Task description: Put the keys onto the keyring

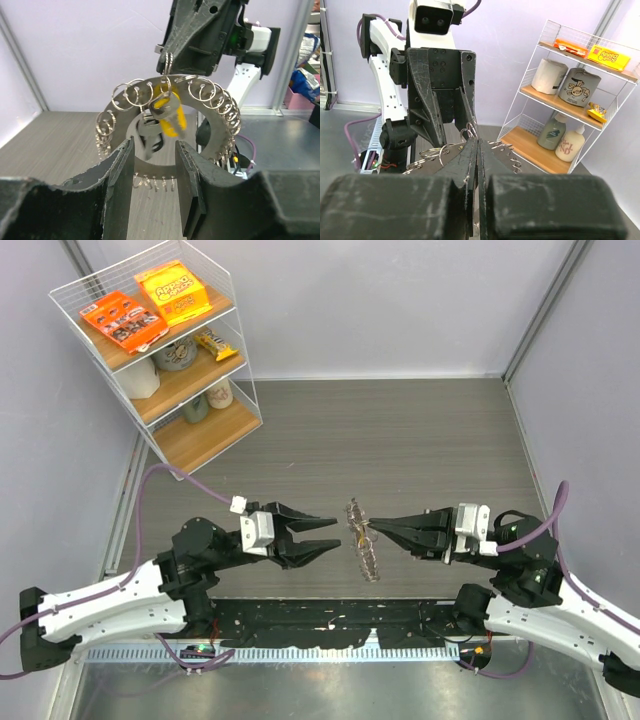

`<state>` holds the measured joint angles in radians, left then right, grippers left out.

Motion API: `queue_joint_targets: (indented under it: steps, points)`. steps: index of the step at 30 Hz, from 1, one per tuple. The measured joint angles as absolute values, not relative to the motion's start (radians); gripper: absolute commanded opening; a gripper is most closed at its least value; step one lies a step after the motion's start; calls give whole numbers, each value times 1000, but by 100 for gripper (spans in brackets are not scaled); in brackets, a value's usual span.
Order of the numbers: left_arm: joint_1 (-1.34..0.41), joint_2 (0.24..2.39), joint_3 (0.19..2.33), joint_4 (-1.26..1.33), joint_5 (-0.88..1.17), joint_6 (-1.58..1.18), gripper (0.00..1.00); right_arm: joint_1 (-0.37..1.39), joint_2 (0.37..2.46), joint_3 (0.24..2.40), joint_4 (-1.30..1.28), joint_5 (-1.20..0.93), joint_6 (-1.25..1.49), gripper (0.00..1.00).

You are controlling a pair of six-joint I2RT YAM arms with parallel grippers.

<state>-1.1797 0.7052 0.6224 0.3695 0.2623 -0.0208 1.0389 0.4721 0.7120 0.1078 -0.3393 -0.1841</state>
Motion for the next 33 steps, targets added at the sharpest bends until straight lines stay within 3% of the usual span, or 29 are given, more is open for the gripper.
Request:
queue_joint_targets:
  steps: [33]
  points:
    - [-1180,807,717,483,270,9,44,1040,485,611,337,-256,-44,6]
